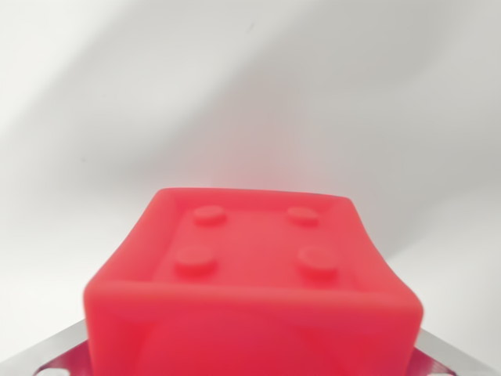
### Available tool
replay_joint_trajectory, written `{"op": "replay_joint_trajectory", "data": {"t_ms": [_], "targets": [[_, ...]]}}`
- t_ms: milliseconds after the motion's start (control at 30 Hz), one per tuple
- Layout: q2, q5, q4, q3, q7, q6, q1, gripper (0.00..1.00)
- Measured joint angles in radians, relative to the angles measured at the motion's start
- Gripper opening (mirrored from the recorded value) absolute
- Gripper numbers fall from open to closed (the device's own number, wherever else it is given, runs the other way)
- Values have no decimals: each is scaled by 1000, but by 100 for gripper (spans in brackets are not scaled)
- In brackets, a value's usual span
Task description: Destack cube
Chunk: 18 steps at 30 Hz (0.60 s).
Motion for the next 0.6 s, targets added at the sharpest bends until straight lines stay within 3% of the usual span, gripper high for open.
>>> {"op": "replay_joint_trajectory", "data": {"t_ms": [600], "targets": [[59, 0, 16, -4, 0, 44, 4, 0]]}}
